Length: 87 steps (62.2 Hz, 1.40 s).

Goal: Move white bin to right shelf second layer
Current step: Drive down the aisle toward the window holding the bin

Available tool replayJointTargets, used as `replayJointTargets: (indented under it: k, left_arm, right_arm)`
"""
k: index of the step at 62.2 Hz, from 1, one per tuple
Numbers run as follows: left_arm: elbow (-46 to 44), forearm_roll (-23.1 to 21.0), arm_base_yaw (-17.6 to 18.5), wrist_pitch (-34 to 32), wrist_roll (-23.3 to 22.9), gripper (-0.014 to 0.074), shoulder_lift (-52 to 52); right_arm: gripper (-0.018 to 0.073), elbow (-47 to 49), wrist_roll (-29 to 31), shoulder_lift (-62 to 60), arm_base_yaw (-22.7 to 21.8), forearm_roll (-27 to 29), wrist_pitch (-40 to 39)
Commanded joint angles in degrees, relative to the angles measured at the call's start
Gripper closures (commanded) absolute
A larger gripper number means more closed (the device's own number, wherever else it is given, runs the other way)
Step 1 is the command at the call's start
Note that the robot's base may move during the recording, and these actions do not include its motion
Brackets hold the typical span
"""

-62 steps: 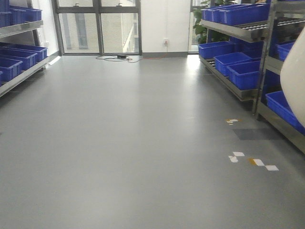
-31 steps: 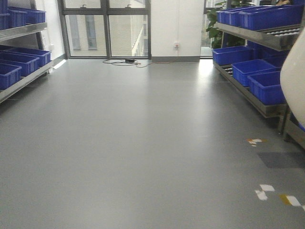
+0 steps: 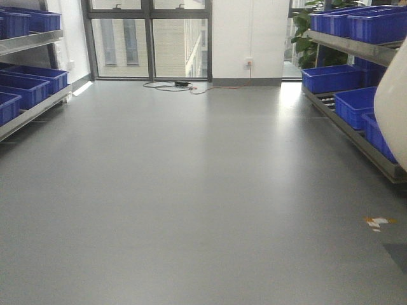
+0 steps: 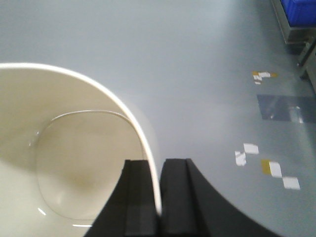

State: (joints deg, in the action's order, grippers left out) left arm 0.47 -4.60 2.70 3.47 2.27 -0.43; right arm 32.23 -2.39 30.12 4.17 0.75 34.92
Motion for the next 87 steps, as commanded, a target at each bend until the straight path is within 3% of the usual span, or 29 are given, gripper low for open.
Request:
replayJointTargets:
  k: [1, 87]
  left_arm:
    - [1.6, -0.3, 0.3, -4.8, -0.3, 0.0512, -0.9]
    - [1.6, -0.3, 0.3, -4.8, -0.3, 0.0512, -0.9]
  right_arm:
    - [0.0507, 1.9, 0.3, 0.0, 0.1, 0.4, -5.2]
    - [0.0507, 1.9, 0.3, 0.0, 0.1, 0.4, -5.3]
